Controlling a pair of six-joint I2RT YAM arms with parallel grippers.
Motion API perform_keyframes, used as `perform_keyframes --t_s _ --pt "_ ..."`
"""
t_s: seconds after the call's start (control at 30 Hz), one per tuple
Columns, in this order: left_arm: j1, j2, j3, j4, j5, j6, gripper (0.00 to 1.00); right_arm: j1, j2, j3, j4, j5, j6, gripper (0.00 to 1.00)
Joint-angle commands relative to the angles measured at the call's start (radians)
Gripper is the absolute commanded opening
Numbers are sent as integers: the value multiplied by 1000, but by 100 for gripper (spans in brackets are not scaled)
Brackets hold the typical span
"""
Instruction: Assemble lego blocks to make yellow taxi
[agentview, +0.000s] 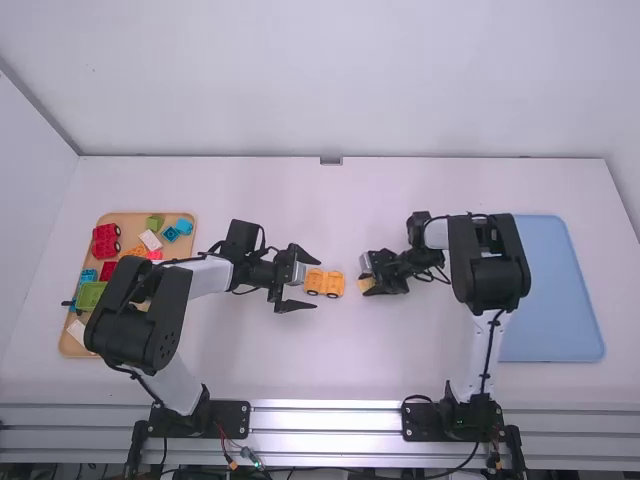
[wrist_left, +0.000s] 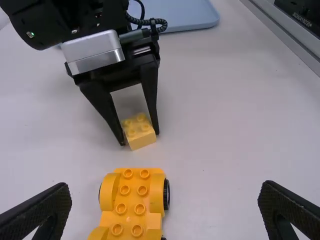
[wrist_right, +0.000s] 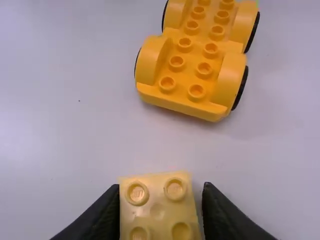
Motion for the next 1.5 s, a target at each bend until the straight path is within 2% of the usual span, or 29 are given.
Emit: perform_keyframes --t_s 0.0,0.57,0.7,0.73,0.87,0.9,0.97,1.07,1.13,1.27,1.33,1.4,1.47 --pt "4 4 16 -5 37 15 99 -7 14 8 -13 6 19 41" --pt "4 4 16 -5 37 15 99 -47 14 6 -35 0 26 43" --pt "4 4 16 -5 37 15 99 -48 14 -23 11 -45 27 44" --pt "4 4 16 -5 37 15 99 -49 14 -39 33 -44 27 40" --pt "4 4 16 -5 37 15 99 -49 13 -81 76 -70 26 32" --pt "4 4 16 -4 37 15 99 -50 13 -84 79 -76 26 24" --pt "4 4 16 -5 35 15 99 -51 13 -87 79 -88 27 18" --pt "3 4 16 -5 21 15 99 -51 11 -84 71 -107 26 18" --pt "4 4 16 -5 -19 14 99 -51 10 -54 11 -132 26 17" --pt "4 4 16 8 -40 -23 99 -47 8 18 -122 -146 22 0" --pt "4 4 16 7 -65 -20 99 -48 8 65 -197 -146 4 2" --pt "4 8 16 9 -92 -21 99 -48 8 122 -298 -149 -55 9" --pt "4 25 16 37 -92 -42 99 -48 8 161 -374 -169 -119 9"
